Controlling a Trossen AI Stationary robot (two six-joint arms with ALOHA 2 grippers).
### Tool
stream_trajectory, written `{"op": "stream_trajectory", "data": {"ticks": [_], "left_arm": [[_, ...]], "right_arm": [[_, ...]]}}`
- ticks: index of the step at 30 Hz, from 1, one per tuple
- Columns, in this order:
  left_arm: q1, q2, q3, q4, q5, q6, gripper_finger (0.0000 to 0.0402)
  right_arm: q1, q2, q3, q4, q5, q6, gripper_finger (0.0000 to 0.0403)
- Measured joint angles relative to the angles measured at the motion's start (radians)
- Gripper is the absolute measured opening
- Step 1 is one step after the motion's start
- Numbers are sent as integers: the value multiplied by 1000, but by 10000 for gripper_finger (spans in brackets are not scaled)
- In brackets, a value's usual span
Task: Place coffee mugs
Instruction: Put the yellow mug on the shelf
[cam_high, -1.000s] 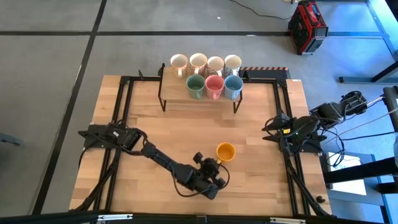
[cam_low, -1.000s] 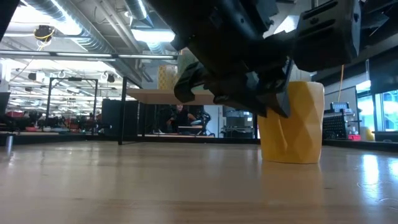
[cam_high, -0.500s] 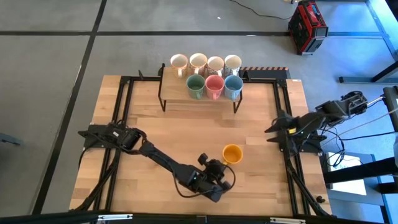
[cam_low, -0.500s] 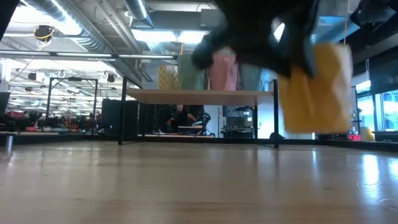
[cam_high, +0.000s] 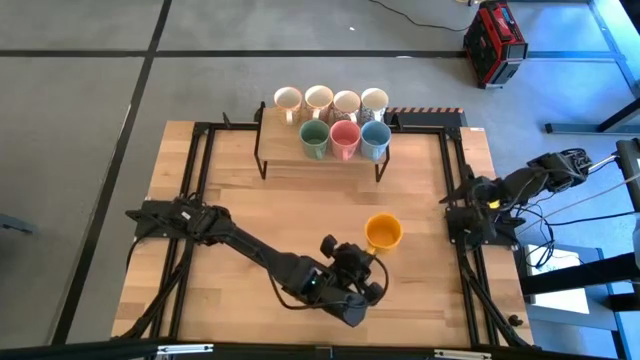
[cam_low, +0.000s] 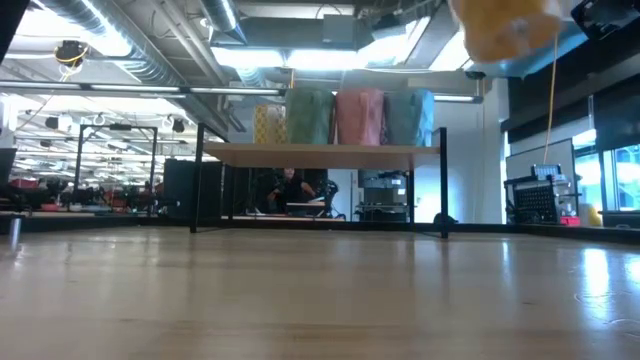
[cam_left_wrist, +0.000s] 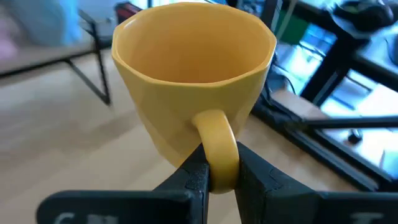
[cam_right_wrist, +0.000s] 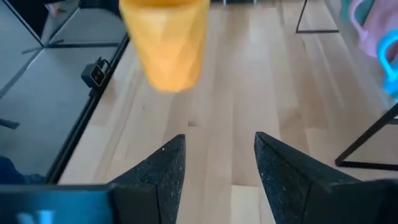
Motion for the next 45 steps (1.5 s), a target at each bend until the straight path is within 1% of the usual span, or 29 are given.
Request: {"op": "stream_trajectory", "data": {"ticks": [1, 4, 6, 10, 14, 19, 24, 25, 27, 29, 31, 34, 36, 41, 45], "left_arm": [[0, 0, 21, -31, -16, -15, 41], [-3, -40, -2, -56, -40, -55, 41], [-7, -60, 2, -93, -75, -85, 41], [-12, -116, 7, -201, -126, -134, 41], [-6, -161, 8, -315, -170, -162, 41], [17, -238, 8, -515, -186, -235, 41], [56, -302, 8, -783, -184, -368, 41], [68, -316, 4, -797, -180, -391, 41], [96, -360, -26, -785, -179, -311, 41], [136, -391, -40, -785, -175, -295, 41], [177, -433, -81, -788, -179, -289, 41], [251, -501, -168, -787, -157, -267, 41], [290, -558, -253, -789, -139, -276, 41], [364, -698, -488, -778, -125, -369, 41], [399, -772, -648, -671, -126, -367, 41]], "right_arm": [[0, -8, 1, 10, 0, -2, 179], [0, -30, 23, 41, -2, -33, 179], [0, -41, 44, 53, -2, -61, 179], [0, -52, 80, 54, 18, -103, 179], [0, -58, 85, 51, 48, -123, 179], [0, -59, 85, 53, 73, -123, 179], [0, -59, 85, 54, 154, -122, 179], [0, -59, 85, 53, 172, -117, 179], [0, -58, 85, 54, 211, -94, 179], [0, -58, 85, 54, 250, -77, 179], [0, -57, 84, 55, 296, -70, 179], [0, -58, 85, 55, 344, -56, 179], [0, -58, 84, 54, 371, -43, 179], [0, -58, 84, 54, 415, -13, 179], [0, -58, 84, 54, 451, -8, 179]]}}
